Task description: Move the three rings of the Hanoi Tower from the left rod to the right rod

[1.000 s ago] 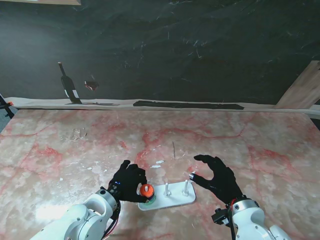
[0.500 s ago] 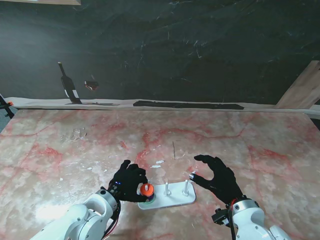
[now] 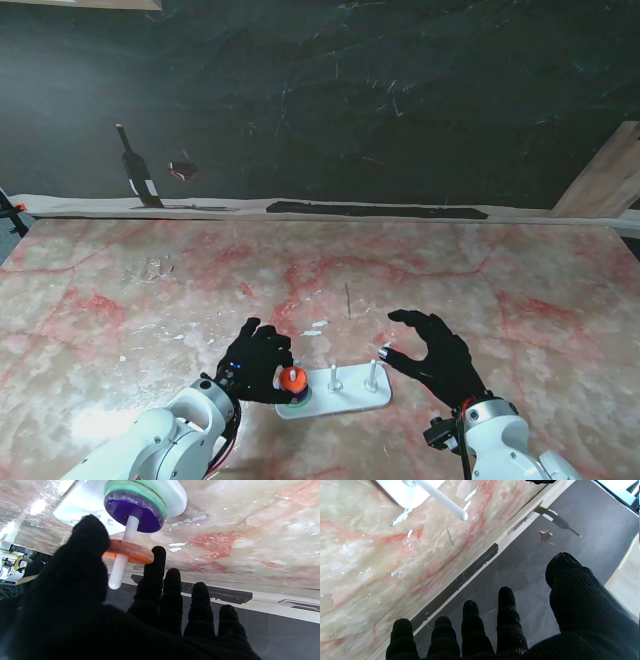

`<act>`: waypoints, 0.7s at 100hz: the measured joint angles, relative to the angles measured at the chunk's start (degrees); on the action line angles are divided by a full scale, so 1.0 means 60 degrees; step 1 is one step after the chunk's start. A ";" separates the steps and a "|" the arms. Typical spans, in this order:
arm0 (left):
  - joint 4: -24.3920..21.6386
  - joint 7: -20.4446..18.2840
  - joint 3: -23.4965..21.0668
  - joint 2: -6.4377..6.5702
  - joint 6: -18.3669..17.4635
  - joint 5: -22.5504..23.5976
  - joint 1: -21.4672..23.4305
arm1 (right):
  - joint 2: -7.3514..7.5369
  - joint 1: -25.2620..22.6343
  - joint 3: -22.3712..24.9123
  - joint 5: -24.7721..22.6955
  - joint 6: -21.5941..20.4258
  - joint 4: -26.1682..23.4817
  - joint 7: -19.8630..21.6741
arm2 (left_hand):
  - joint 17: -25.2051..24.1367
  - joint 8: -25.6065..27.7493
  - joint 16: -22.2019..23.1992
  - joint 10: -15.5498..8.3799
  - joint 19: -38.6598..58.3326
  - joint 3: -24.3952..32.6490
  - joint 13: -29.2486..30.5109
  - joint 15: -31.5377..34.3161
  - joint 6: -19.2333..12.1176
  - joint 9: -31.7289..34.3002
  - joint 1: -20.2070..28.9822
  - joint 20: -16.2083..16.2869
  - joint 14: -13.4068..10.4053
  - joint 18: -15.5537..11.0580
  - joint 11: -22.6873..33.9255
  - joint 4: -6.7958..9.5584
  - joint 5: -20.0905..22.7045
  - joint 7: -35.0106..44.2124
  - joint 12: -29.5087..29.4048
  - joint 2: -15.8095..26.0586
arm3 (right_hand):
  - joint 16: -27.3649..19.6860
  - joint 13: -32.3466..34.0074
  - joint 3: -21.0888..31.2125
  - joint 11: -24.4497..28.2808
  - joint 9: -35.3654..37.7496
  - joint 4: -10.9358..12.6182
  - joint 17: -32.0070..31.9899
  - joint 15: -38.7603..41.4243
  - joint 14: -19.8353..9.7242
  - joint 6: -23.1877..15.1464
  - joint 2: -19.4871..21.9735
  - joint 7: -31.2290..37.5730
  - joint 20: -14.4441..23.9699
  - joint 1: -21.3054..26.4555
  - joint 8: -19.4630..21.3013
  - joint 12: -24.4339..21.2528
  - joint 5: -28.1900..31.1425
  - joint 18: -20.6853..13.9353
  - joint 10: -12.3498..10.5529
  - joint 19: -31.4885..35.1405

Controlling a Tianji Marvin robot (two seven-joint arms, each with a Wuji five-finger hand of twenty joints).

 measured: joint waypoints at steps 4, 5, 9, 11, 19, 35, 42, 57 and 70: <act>-0.0016 0.0002 -0.0008 0.0000 -0.0003 0.0013 0.0005 | 0.0000 -0.0001 0.0001 0.0003 -0.0004 0.0000 0.0000 | 0.0000 0.0079 0.0000 0.0000 0.0000 -0.0003 0.0000 0.0000 0.0000 0.0000 0.0038 0.0000 0.0000 0.0000 0.0000 0.0000 0.0000 0.0179 0.0000 -0.0117 | 0.0000 0.0000 0.0000 0.0000 0.0000 0.0000 0.0000 0.0000 0.0000 0.0000 0.0000 0.0000 0.0000 0.0000 0.0000 0.0000 0.0000 0.0001 0.0000 0.0001; -0.0021 0.0002 -0.0011 0.0000 -0.0004 0.0017 0.0007 | 0.0000 -0.0001 0.0002 0.0003 -0.0005 0.0000 0.0000 | 0.0000 0.0106 0.0000 0.0000 0.0000 -0.0003 0.0000 0.0000 0.0005 0.0000 0.0088 0.0000 0.0000 -0.0001 0.0000 0.0000 -0.0002 0.0183 0.0000 -0.0161 | 0.0000 0.0000 0.0000 0.0000 0.0000 0.0000 0.0000 0.0000 0.0000 0.0000 0.0000 0.0000 0.0000 0.0000 0.0000 0.0000 0.0000 0.0001 0.0000 0.0002; -0.0041 0.0005 -0.0026 -0.0001 -0.0005 0.0033 0.0016 | 0.0000 -0.0003 0.0005 0.0007 -0.0009 0.0000 0.0000 | 0.0000 0.0172 0.0000 0.0000 0.0000 -0.0008 0.0000 0.0000 0.0007 0.0000 0.0092 0.0000 0.0000 -0.0002 0.0000 0.0000 -0.0004 0.0276 0.0000 -0.0208 | 0.0000 0.0000 0.0000 0.0000 0.0000 0.0000 0.0000 0.0000 0.0000 0.0000 0.0000 0.0000 0.0000 0.0000 0.0000 0.0000 0.0000 0.0001 0.0002 0.0003; -0.0053 0.0006 -0.0034 -0.0001 -0.0005 0.0039 0.0022 | 0.0000 -0.0004 0.0006 0.0008 -0.0010 0.0000 -0.0001 | 0.0000 0.0176 0.0000 0.0000 0.0000 -0.0009 0.0000 0.0000 0.0007 0.0000 0.0092 0.0000 0.0000 -0.0002 0.0000 0.0000 -0.0004 0.0300 0.0000 -0.0211 | 0.0000 0.0000 0.0000 0.0000 0.0000 0.0000 0.0000 0.0000 0.0000 0.0000 0.0000 0.0000 0.0000 0.0000 0.0000 0.0000 -0.0002 0.0001 0.0002 0.0003; -0.0111 0.0018 -0.0076 -0.0002 -0.0006 0.0066 0.0055 | 0.0000 -0.0007 0.0008 0.0012 -0.0014 0.0000 -0.0004 | 0.0000 0.0265 0.0000 0.0000 0.0000 -0.0014 0.0000 0.0000 0.0008 0.0000 0.0095 0.0000 0.0000 -0.0003 0.0000 0.0000 -0.0007 0.0408 0.0000 -0.0247 | 0.0000 0.0000 0.0000 0.0000 0.0000 0.0000 0.0000 0.0000 0.0001 0.0000 -0.0001 0.0000 0.0000 0.0000 0.0000 0.0000 -0.0007 0.0001 0.0003 0.0005; -0.0236 0.0044 -0.0147 -0.0002 -0.0017 0.0144 0.0133 | 0.0000 -0.0015 0.0015 0.0022 -0.0035 0.0002 -0.0007 | 0.0000 0.0274 0.0000 0.0000 0.0000 -0.0187 0.0000 0.0000 0.0017 0.0000 0.0182 0.0000 0.0000 -0.0005 0.0000 0.0000 -0.0018 0.0536 0.0001 -0.0253 | 0.0000 0.0000 0.0000 0.0000 0.0000 0.0000 0.0000 0.0000 0.0001 0.0000 -0.0002 0.0000 0.0000 0.0000 0.0000 0.0000 -0.0009 0.0002 0.0005 0.0021; -0.0273 0.0044 -0.0171 -0.0002 -0.0024 0.0175 0.0152 | 0.0000 -0.0017 0.0017 0.0026 -0.0037 0.0002 -0.0007 | 0.0000 0.0274 0.0000 0.0000 0.0000 -0.0192 0.0000 0.0000 0.0017 0.0000 0.0182 0.0000 0.0000 -0.0005 0.0000 0.0000 -0.0018 0.0553 0.0001 -0.0253 | 0.0000 0.0000 0.0000 0.0000 0.0000 0.0000 0.0000 0.0000 0.0001 0.0000 -0.0002 -0.0001 0.0000 0.0000 0.0000 0.0000 -0.0009 0.0002 0.0005 0.0026; -0.0370 -0.0030 -0.0226 0.0001 -0.0062 0.0235 0.0170 | 0.0000 -0.0020 0.0019 0.0030 -0.0037 0.0003 -0.0006 | 0.0000 0.0275 0.0000 0.0000 0.0013 -0.0196 0.0000 0.0000 0.0018 0.0000 0.0182 -0.0001 0.0000 -0.0005 0.0000 0.0000 -0.0018 0.0556 0.0001 -0.0253 | 0.0000 0.0000 0.0000 0.0000 0.0000 0.0000 0.0000 0.0000 0.0002 0.0000 -0.0002 -0.0002 0.0000 0.0000 0.0000 0.0000 -0.0010 0.0002 0.0005 0.0028; -0.0517 -0.0130 -0.0292 0.0007 -0.0119 0.0284 0.0190 | 0.0000 -0.0019 0.0019 0.0046 -0.0037 0.0003 0.0005 | 0.0000 0.0276 0.0000 0.0000 0.0013 -0.0200 0.0000 0.0000 0.0020 0.0000 0.0182 -0.0001 0.0000 -0.0005 0.0000 0.0000 -0.0018 0.0556 0.0001 -0.0253 | 0.0000 0.0000 0.0000 0.0000 0.0000 0.0000 0.0000 0.0000 0.0002 0.0000 -0.0002 -0.0003 0.0000 0.0000 0.0000 0.0000 -0.0010 0.0002 0.0006 0.0031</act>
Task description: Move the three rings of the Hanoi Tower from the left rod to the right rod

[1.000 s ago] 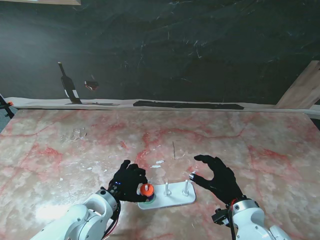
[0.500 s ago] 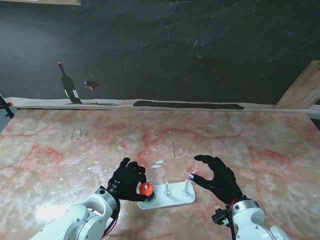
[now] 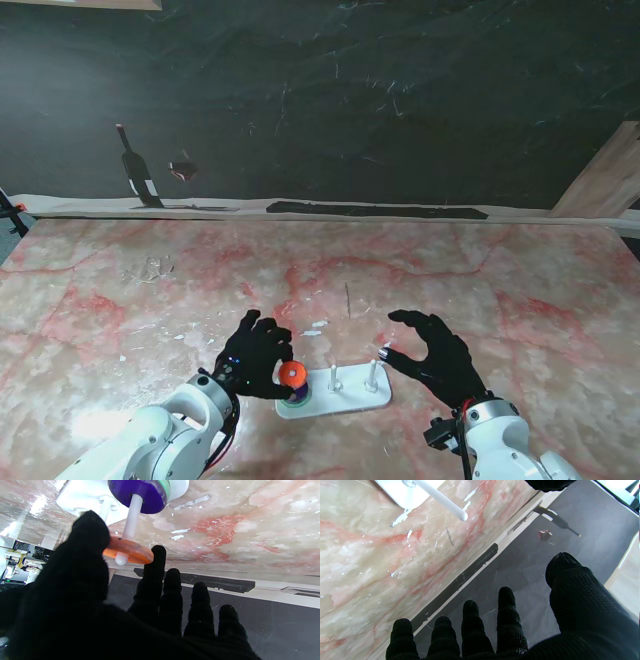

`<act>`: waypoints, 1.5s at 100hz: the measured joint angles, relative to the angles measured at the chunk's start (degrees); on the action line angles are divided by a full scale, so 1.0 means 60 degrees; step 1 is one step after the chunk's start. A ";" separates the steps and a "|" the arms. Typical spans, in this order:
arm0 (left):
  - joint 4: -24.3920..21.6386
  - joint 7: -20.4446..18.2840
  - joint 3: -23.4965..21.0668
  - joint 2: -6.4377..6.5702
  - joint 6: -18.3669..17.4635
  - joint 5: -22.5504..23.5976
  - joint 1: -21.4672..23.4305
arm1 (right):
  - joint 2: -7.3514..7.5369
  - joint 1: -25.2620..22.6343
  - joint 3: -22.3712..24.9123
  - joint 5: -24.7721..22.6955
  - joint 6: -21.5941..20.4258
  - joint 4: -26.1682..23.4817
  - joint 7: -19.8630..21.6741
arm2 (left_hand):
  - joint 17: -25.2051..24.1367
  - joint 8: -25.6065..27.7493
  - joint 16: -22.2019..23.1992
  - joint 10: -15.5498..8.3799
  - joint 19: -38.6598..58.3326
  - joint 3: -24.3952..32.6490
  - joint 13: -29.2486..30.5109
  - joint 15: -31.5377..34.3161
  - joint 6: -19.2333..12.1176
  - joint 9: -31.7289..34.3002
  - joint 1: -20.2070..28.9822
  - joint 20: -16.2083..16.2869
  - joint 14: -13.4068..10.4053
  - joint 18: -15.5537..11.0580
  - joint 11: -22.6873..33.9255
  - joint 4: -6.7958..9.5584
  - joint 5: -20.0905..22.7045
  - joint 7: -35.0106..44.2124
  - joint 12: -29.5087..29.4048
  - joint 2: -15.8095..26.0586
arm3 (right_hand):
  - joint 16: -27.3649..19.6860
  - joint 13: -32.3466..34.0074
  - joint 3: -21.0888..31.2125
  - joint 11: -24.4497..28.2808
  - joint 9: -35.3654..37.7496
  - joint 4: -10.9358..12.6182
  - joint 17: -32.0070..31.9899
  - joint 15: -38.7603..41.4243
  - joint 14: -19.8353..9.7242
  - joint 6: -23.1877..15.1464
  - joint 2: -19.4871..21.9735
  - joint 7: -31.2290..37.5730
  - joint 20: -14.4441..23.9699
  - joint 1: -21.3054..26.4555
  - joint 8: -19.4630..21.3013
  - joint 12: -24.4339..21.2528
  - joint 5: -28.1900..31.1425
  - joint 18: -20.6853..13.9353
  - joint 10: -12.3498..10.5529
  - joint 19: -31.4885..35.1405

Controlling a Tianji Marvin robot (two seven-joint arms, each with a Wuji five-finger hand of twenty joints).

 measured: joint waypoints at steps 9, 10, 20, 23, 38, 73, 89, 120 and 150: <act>-0.0116 -0.0067 -0.0057 0.0003 -0.0043 0.0037 0.0031 | 0.0000 0.0000 0.0005 0.0013 0.0000 0.0001 0.0002 | 0.0000 0.0000 0.0000 0.0000 0.0001 -0.0005 0.0000 0.0000 0.0000 0.0000 0.0000 0.0000 0.0000 0.0000 0.0000 0.0000 0.0000 0.0001 0.0000 0.0000 | 0.0000 0.0000 0.0000 0.0000 0.0000 0.0000 0.0000 0.0000 0.0000 0.0000 0.0000 0.0000 0.0000 0.0000 0.0000 0.0000 0.0000 0.0000 0.0000 0.0010; -0.0130 -0.0076 -0.0064 0.0004 -0.0048 0.0037 0.0035 | 0.0000 0.0000 0.0006 0.0015 0.0000 0.0001 0.0002 | 0.0000 0.0000 0.0000 0.0000 0.0001 -0.0005 0.0000 0.0000 0.0000 0.0000 0.0000 0.0000 0.0000 0.0000 0.0000 0.0000 0.0000 0.0001 0.0000 0.0000 | 0.0000 0.0000 0.0000 0.0000 0.0000 0.0000 0.0000 0.0000 0.0000 0.0000 0.0000 0.0000 0.0000 0.0000 0.0000 0.0000 0.0000 0.0000 0.0000 0.0010; -0.0261 -0.0163 -0.0120 0.0008 -0.0066 0.0038 0.0075 | 0.0000 0.0000 0.0008 0.0031 0.0002 0.0001 0.0004 | 0.0000 0.0000 0.0000 0.0000 0.0001 -0.0008 0.0000 0.0000 0.0000 0.0000 0.0000 0.0000 0.0000 0.0000 0.0000 0.0000 0.0000 0.0001 0.0000 0.0000 | 0.0000 0.0000 0.0000 0.0000 0.0000 0.0000 0.0000 0.0000 0.0000 0.0000 0.0000 0.0000 0.0000 0.0000 0.0000 0.0001 -0.0001 0.0001 0.0000 0.0012; -0.0295 -0.0178 -0.0131 0.0010 -0.0069 0.0038 0.0084 | 0.0000 0.0000 0.0008 0.0033 0.0003 0.0001 0.0004 | 0.0000 0.0000 0.0000 0.0000 0.0001 -0.0008 0.0000 0.0000 0.0002 0.0000 0.0000 0.0000 0.0000 0.0000 0.0000 0.0000 0.0000 0.0002 0.0000 0.0000 | 0.0000 0.0000 0.0000 0.0000 0.0000 0.0000 0.0000 0.0000 0.0000 0.0000 0.0000 0.0000 0.0000 0.0000 0.0000 0.0001 -0.0001 0.0001 0.0000 0.0013; -0.0412 -0.0260 -0.0194 0.0016 -0.0118 0.0075 0.0119 | 0.0000 -0.0001 0.0013 0.0036 0.0008 0.0001 0.0012 | 0.0000 0.0000 0.0000 0.0000 0.0002 -0.0009 0.0000 0.0000 0.0005 0.0000 0.0000 0.0000 0.0000 0.0000 0.0000 0.0000 0.0000 0.0003 0.0000 0.0000 | 0.0000 0.0000 0.0001 0.0000 0.0000 0.0000 -0.0001 0.0000 0.0000 0.0000 0.0000 0.0000 0.0000 0.0000 0.0000 0.0001 -0.0001 0.0001 0.0001 0.0015; -0.0670 -0.0414 -0.0006 0.0059 -0.0246 0.0027 -0.0147 | -0.0008 -0.0025 0.0061 -0.0006 0.0353 -0.0005 -0.0036 | 0.0000 0.0000 0.0000 0.0001 0.0002 -0.0016 0.0000 0.0000 0.0005 0.0000 0.0000 0.0000 0.0000 0.0000 0.0000 0.0000 0.0000 0.0003 0.0000 0.0000 | 0.0000 0.0000 0.0002 0.0001 0.0000 0.0000 -0.0001 0.0000 0.0000 0.0000 0.0000 -0.0022 0.0000 0.0000 -0.0013 0.0008 -0.0109 0.0003 0.0002 0.0078; -0.0481 -0.0406 0.0659 0.0078 -0.0282 -0.0314 -0.0894 | -0.0038 -0.0096 0.0181 -0.0024 0.0592 -0.0005 -0.0117 | 0.0000 0.0000 0.0000 0.0001 0.0002 -0.0040 0.0000 0.0000 0.0006 0.0000 0.0000 0.0000 -0.0001 0.0000 0.0000 0.0000 0.0000 0.0003 0.0000 0.0005 | 0.0000 0.0000 0.0002 0.0001 -0.0001 0.0000 -0.0001 0.0000 0.0000 0.0000 0.0000 -0.0022 -0.0031 0.0000 -0.0013 0.0009 -0.0110 0.0003 0.0003 0.0079; 0.0611 0.0083 0.2350 -0.0089 -0.0261 -0.1236 -0.2632 | -0.0134 -0.0205 0.0346 -0.0109 0.1198 0.0076 -0.0460 | 0.0000 0.0000 0.0000 0.0001 0.0002 -0.0042 0.0000 0.0000 0.0006 0.0000 0.0001 0.0000 0.0000 0.0000 0.0000 0.0000 0.0000 0.0003 0.0000 0.0009 | 0.0000 0.0000 0.0005 0.0003 -0.0005 0.0001 -0.0006 0.0000 0.0000 0.0000 0.0000 -0.0022 -0.0042 0.0324 -0.0013 0.0009 -0.0109 0.0003 0.0003 0.0079; 0.1800 0.0817 0.3688 -0.0533 -0.0167 -0.2090 -0.3903 | -0.0200 -0.0340 0.0573 0.0139 0.1266 0.0165 -0.0582 | 0.0000 0.0000 0.0000 0.0001 0.0002 -0.0042 0.0000 0.0000 0.0006 0.0000 0.0001 0.0000 0.0000 0.0000 0.0000 0.0000 0.0000 0.0004 0.0000 0.0009 | 0.0000 0.0000 -0.0110 0.0018 -0.0007 0.0001 -0.0006 0.0000 0.0000 0.0000 0.0093 -0.0022 -0.0043 0.0493 -0.0013 0.0010 -0.0109 -0.0005 0.0003 0.0079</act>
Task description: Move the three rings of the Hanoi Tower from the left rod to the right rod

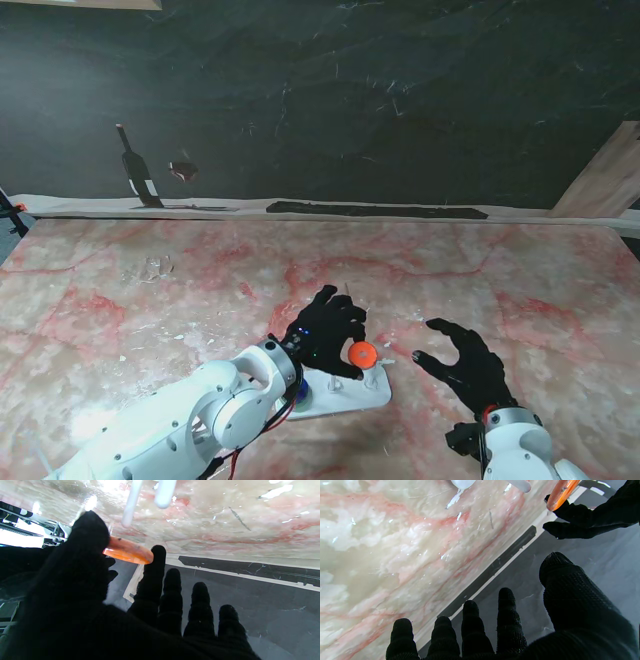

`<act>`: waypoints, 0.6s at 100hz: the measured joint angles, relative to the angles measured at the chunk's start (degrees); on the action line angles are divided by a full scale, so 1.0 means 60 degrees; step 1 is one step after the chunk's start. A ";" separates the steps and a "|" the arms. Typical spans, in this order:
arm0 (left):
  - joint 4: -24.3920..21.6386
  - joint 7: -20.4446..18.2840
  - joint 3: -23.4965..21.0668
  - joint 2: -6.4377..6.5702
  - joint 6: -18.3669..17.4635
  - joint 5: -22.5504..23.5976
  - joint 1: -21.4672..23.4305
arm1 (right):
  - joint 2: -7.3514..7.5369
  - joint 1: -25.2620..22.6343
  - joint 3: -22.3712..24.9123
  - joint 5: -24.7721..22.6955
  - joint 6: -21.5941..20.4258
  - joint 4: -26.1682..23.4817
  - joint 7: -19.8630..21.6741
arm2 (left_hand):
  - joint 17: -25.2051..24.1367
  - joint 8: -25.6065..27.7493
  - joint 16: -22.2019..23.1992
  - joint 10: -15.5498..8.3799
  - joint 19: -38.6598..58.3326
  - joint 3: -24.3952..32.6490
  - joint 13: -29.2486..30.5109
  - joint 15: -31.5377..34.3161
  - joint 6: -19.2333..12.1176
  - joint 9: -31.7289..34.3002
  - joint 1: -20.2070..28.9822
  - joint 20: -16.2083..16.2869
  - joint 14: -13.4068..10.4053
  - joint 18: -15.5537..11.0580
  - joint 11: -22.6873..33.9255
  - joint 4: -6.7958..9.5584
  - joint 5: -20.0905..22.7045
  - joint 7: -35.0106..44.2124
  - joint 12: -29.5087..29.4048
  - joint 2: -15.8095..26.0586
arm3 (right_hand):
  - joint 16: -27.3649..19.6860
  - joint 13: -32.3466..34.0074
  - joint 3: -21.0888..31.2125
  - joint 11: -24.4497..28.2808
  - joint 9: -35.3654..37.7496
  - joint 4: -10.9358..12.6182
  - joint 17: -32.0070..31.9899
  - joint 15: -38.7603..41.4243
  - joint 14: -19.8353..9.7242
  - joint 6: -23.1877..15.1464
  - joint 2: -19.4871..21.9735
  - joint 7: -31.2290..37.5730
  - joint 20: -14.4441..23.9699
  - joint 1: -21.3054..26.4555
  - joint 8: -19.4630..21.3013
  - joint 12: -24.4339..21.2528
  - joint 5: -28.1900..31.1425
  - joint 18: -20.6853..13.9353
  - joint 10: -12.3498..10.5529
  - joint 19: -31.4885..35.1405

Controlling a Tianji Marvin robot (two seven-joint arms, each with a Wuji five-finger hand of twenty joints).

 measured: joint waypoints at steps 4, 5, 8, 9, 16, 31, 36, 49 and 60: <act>0.0151 0.0123 0.0140 -0.0061 0.0013 -0.0099 -0.0121 | -0.0004 -0.0010 0.0015 0.0022 0.0002 0.0013 -0.0012 | 0.0000 0.0000 0.0000 0.0000 0.0000 0.0000 0.0000 0.0000 0.0000 0.0000 0.0000 0.0000 0.0000 0.0000 0.0000 0.0000 0.0000 0.0000 0.0000 0.0001 | 0.0000 0.0000 -0.0002 0.0000 0.0000 0.0000 0.0000 0.0000 0.0000 0.0000 0.0001 0.0000 0.0000 0.0018 0.0000 0.0000 0.0000 -0.0002 0.0000 0.0000; 0.0194 0.0155 0.0178 -0.0079 0.0015 -0.0122 -0.0154 | -0.0005 -0.0012 0.0019 0.0027 0.0002 0.0016 -0.0016 | 0.0000 0.0000 0.0000 0.0000 0.0000 0.0000 0.0000 0.0000 0.0000 0.0000 0.0001 0.0000 0.0000 0.0000 0.0000 0.0000 0.0000 0.0000 0.0000 0.0001 | 0.0000 0.0000 -0.0003 0.0000 0.0000 0.0000 0.0000 0.0000 0.0000 0.0000 0.0001 0.0000 0.0000 0.0027 0.0000 0.0000 0.0000 -0.0002 0.0000 0.0000; 0.0307 0.0214 0.0273 -0.0126 0.0024 -0.0171 -0.0240 | -0.0007 -0.0019 0.0027 0.0038 0.0002 0.0023 -0.0022 | 0.0000 0.0000 0.0000 0.0000 0.0000 0.0000 0.0000 0.0000 0.0000 0.0000 0.0001 0.0000 0.0000 0.0000 0.0000 0.0000 0.0000 0.0000 0.0000 0.0001 | 0.0000 0.0000 -0.0006 0.0000 0.0000 0.0000 0.0000 0.0000 0.0000 0.0000 0.0001 0.0000 0.0000 0.0040 0.0000 0.0013 0.0000 -0.0003 0.0000 0.0000; 0.0338 0.0223 0.0298 -0.0138 0.0026 -0.0182 -0.0264 | -0.0007 -0.0021 0.0029 0.0042 0.0002 0.0024 -0.0024 | 0.0000 0.0000 0.0000 0.0000 0.0000 0.0000 0.0000 0.0000 0.0000 0.0000 0.0001 0.0000 0.0000 0.0000 0.0000 0.0000 0.0000 0.0000 0.0000 0.0001 | 0.0000 0.0000 -0.0022 0.0000 0.0000 0.0000 0.0000 0.0000 0.0000 0.0000 0.0001 0.0000 0.0000 0.0043 0.0000 0.0017 0.0000 -0.0004 0.0000 0.0000; 0.0528 0.0259 0.0423 -0.0235 0.0032 -0.0253 -0.0407 | -0.0011 -0.0035 0.0046 0.0064 0.0002 0.0034 -0.0043 | 0.0000 0.0000 0.0000 0.0000 0.0000 0.0000 0.0000 0.0000 0.0000 0.0000 0.0001 0.0000 0.0000 0.0000 0.0000 0.0000 0.0000 0.0000 0.0000 0.0001 | 0.0000 0.0000 -0.0099 0.0000 0.0000 0.0000 0.0000 0.0000 0.0000 0.0000 0.0011 0.0000 0.0000 0.0061 0.0000 0.0032 0.0000 -0.0005 0.0000 0.0000; 0.0764 0.0274 0.0602 -0.0349 0.0031 -0.0457 -0.0619 | -0.0019 -0.0052 0.0046 0.0112 0.0004 0.0035 -0.0081 | 0.0000 0.0000 0.0000 0.0000 0.0000 0.0000 0.0000 0.0000 0.0000 0.0000 0.0001 0.0000 0.0000 0.0000 0.0000 0.0000 0.0000 0.0000 0.0000 0.0001 | 0.0000 0.0000 -0.0117 0.0001 0.0000 0.0057 0.0000 0.0000 0.0000 0.0000 0.0078 0.0000 0.0000 0.0070 0.0000 0.0032 0.0000 -0.0030 0.0000 -0.0002; 0.0827 0.0279 0.0641 -0.0374 0.0027 -0.0498 -0.0670 | -0.0023 -0.0056 0.0045 0.0123 0.0013 0.0034 -0.0089 | 0.0000 0.0000 0.0000 0.0000 0.0000 0.0000 0.0000 0.0000 0.0000 0.0000 0.0001 0.0000 0.0000 0.0000 0.0000 0.0000 0.0000 0.0000 0.0000 0.0001 | 0.0000 0.0000 -0.0193 0.0001 -0.0001 0.0058 0.0000 0.0000 0.0000 0.0000 0.0078 0.0000 0.0000 0.0076 0.0000 0.0032 0.0000 -0.0060 0.0000 -0.0002; 0.0988 0.0280 0.0772 -0.0408 -0.0008 -0.0558 -0.0810 | -0.0029 -0.0062 0.0044 0.0135 0.0023 0.0027 -0.0098 | 0.0000 0.0000 0.0000 0.0000 0.0000 0.0000 0.0000 0.0000 0.0000 0.0000 0.0001 0.0000 0.0000 0.0000 0.0000 0.0000 0.0000 0.0000 0.0000 0.0001 | 0.0000 0.0000 -0.0196 0.0001 -0.0004 0.0059 0.0000 0.0000 0.0000 0.0000 0.0078 0.0000 -0.0001 0.0080 0.0000 0.0032 0.0000 -0.0068 0.0000 -0.0003; 0.1113 0.0274 0.0857 -0.0435 -0.0024 -0.0611 -0.0913 | -0.0032 -0.0068 0.0050 0.0185 0.0003 0.0027 -0.0103 | 0.0000 0.0000 0.0000 0.0000 0.0000 0.0000 0.0000 0.0000 0.0000 0.0000 0.0001 0.0000 -0.0001 0.0000 0.0000 0.0000 0.0000 0.0000 0.0000 0.0001 | 0.0000 0.0000 -0.0198 0.0001 -0.0022 0.0059 0.0000 0.0000 0.0000 0.0000 0.0078 0.0000 -0.0001 0.0082 0.0000 0.0032 0.0000 -0.0070 0.0000 -0.0004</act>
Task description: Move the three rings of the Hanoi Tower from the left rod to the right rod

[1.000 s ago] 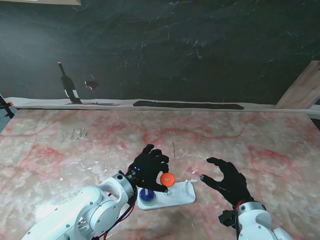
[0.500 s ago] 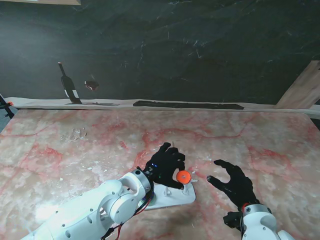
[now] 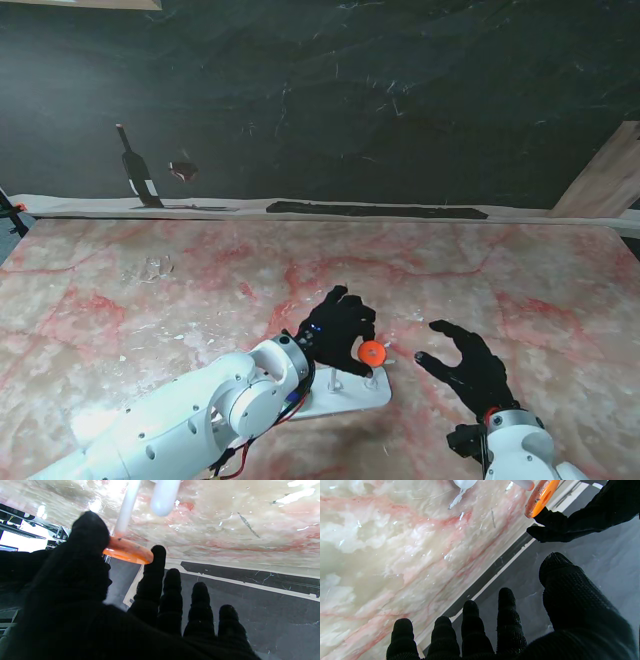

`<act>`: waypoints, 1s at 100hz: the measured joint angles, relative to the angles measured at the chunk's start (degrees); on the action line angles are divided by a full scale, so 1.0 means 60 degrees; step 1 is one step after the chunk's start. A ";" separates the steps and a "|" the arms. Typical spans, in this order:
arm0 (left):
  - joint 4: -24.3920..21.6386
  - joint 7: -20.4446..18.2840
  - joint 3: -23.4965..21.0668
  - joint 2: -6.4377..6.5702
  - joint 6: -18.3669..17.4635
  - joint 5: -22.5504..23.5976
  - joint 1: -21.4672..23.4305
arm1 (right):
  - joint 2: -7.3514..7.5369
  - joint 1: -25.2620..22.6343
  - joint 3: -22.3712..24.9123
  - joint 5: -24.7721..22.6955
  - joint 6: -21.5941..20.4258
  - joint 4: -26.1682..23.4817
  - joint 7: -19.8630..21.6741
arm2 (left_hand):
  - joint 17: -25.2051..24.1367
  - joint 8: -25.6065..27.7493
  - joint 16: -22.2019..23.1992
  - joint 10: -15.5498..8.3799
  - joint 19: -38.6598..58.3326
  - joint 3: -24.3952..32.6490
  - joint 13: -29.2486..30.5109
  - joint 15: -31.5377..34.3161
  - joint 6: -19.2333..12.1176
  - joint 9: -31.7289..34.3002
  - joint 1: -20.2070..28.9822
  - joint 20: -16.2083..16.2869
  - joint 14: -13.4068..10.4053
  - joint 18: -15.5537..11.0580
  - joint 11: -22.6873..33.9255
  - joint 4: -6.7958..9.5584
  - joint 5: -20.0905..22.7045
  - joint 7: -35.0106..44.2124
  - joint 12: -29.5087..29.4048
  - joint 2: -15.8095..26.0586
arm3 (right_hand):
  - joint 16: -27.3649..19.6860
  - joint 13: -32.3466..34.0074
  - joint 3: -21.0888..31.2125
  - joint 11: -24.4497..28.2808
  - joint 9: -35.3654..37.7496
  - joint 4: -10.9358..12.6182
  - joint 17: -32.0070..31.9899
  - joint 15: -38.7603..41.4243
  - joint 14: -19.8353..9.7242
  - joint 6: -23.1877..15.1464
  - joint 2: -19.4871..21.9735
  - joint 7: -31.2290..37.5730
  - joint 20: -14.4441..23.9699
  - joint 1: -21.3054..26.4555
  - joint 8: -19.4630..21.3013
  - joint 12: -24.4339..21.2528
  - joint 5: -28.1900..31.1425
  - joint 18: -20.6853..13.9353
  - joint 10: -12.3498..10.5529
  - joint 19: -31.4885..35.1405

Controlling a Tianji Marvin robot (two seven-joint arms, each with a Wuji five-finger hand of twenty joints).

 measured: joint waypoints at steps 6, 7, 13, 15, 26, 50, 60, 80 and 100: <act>0.0041 -0.0002 0.0018 -0.0010 -0.0016 -0.0009 -0.0024 | -0.0002 -0.0006 0.0006 0.0006 -0.0005 0.0000 -0.0008 | 0.0000 0.0000 0.0000 0.0000 0.0000 0.0000 0.0000 0.0000 0.0000 0.0000 0.0000 0.0000 0.0000 0.0000 0.0000 0.0000 0.0000 0.0000 0.0000 0.0000 | 0.0000 0.0000 0.0000 0.0000 0.0000 0.0001 0.0000 0.0000 0.0000 0.0000 0.0000 0.0000 -0.0001 0.0000 0.0000 0.0001 0.0000 0.0000 0.0000 0.0000; 0.0047 -0.0002 0.0021 -0.0011 -0.0018 -0.0010 -0.0027 | -0.0002 -0.0006 0.0007 0.0007 -0.0005 0.0000 -0.0009 | 0.0000 0.0000 0.0000 0.0000 0.0000 0.0000 0.0000 0.0000 0.0000 0.0000 0.0000 0.0000 0.0000 0.0000 0.0000 0.0000 0.0000 0.0000 0.0000 0.0000 | 0.0000 0.0000 0.0000 0.0000 0.0000 0.0000 0.0000 0.0000 0.0000 0.0000 0.0000 0.0000 -0.0001 0.0001 0.0000 0.0001 0.0000 0.0000 0.0000 0.0000; 0.0069 -0.0004 0.0033 -0.0015 -0.0028 -0.0016 -0.0035 | -0.0004 -0.0011 0.0013 0.0010 -0.0007 0.0000 -0.0012 | 0.0000 0.0000 0.0000 0.0000 0.0000 0.0000 0.0000 0.0000 0.0000 0.0000 0.0000 0.0000 0.0000 0.0000 0.0000 0.0000 0.0000 0.0000 0.0000 0.0001 | 0.0000 0.0000 0.0000 0.0000 0.0000 0.0001 0.0000 0.0000 0.0000 0.0000 0.0000 0.0000 -0.0001 0.0001 0.0000 0.0001 0.0000 -0.0002 0.0000 0.0000; 0.0075 -0.0005 0.0036 -0.0017 -0.0029 -0.0020 -0.0036 | -0.0004 -0.0012 0.0015 0.0011 -0.0008 0.0000 -0.0012 | 0.0000 0.0000 0.0000 0.0000 0.0000 0.0000 0.0000 0.0000 0.0000 0.0000 0.0000 0.0000 0.0000 0.0000 0.0000 0.0000 0.0000 0.0000 0.0000 0.0001 | 0.0000 0.0000 0.0000 0.0000 0.0000 0.0001 0.0000 0.0000 0.0000 0.0000 0.0000 0.0000 -0.0001 0.0002 0.0000 0.0001 0.0000 -0.0002 0.0000 0.0000; 0.0108 -0.0018 0.0084 -0.0018 -0.0041 -0.0045 -0.0056 | -0.0006 -0.0015 0.0031 0.0018 -0.0020 0.0001 -0.0009 | 0.0000 0.0000 0.0000 0.0000 0.0000 0.0000 0.0000 0.0000 0.0000 0.0000 0.0000 0.0000 0.0000 0.0000 0.0000 0.0000 0.0000 0.0000 0.0000 0.0001 | 0.0000 0.0000 -0.0001 0.0000 0.0000 0.0001 0.0000 0.0001 0.0000 0.0000 0.0000 0.0000 -0.0001 0.0002 0.0000 0.0001 0.0000 -0.0003 0.0000 0.0000; 0.0205 -0.0034 0.0203 -0.0037 -0.0114 -0.0101 -0.0135 | -0.0007 -0.0024 0.0042 0.0033 -0.0028 0.0005 -0.0005 | 0.0000 0.0000 0.0000 0.0000 -0.0011 0.0000 0.0000 0.0000 0.0000 0.0000 0.0000 0.0000 0.0000 0.0000 0.0000 0.0000 0.0000 0.0000 0.0000 0.0028 | 0.0000 0.0000 -0.0002 0.0001 0.0000 0.0001 0.0000 0.0001 0.0000 0.0000 0.0001 0.0000 -0.0001 0.0003 0.0000 0.0001 0.0000 -0.0009 0.0000 0.0000; 0.0228 -0.0064 0.0242 -0.0048 -0.0115 -0.0129 -0.0157 | -0.0008 -0.0025 0.0044 0.0037 -0.0033 0.0006 -0.0007 | 0.0000 0.0000 0.0000 0.0000 -0.0011 0.0000 0.0000 0.0000 0.0000 0.0000 0.0000 0.0000 0.0000 0.0000 0.0000 0.0000 -0.0001 0.0000 0.0000 0.0028 | 0.0000 0.0000 -0.0002 0.0001 0.0000 0.0001 0.0000 0.0001 0.0000 0.0000 0.0001 0.0000 -0.0001 0.0003 0.0000 0.0001 0.0000 -0.0012 0.0000 0.0000; 0.0247 -0.0074 0.0262 -0.0054 -0.0115 -0.0134 -0.0161 | -0.0010 -0.0026 0.0050 0.0067 -0.0055 0.0009 -0.0014 | 0.0000 0.0000 0.0000 0.0000 -0.0012 0.0000 0.0000 0.0000 0.0000 0.0000 0.0000 0.0000 0.0000 0.0000 0.0000 0.0000 -0.0001 0.0000 0.0000 0.0028 | 0.0000 0.0000 -0.0003 0.0016 -0.0108 0.0001 0.0000 0.0001 0.0000 0.0000 0.0002 0.0000 -0.0001 0.0004 0.0000 0.0103 -0.0001 -0.0014 0.0005 -0.0002; 0.0314 -0.0073 0.0353 -0.0066 -0.0115 -0.0160 -0.0211 | -0.0011 -0.0026 0.0055 0.0071 -0.0070 0.0013 -0.0011 | 0.0000 0.0000 0.0000 0.0000 -0.0013 -0.0001 0.0000 0.0000 0.0000 0.0000 0.0000 0.0000 0.0000 0.0000 0.0000 0.0000 -0.0001 0.0000 0.0000 0.0028 | 0.0000 0.0000 -0.0003 0.0017 -0.0108 0.0001 0.0000 0.0001 0.0000 0.0000 0.0002 0.0000 -0.0001 0.0004 0.0000 0.0103 -0.0001 -0.0015 0.0005 -0.0007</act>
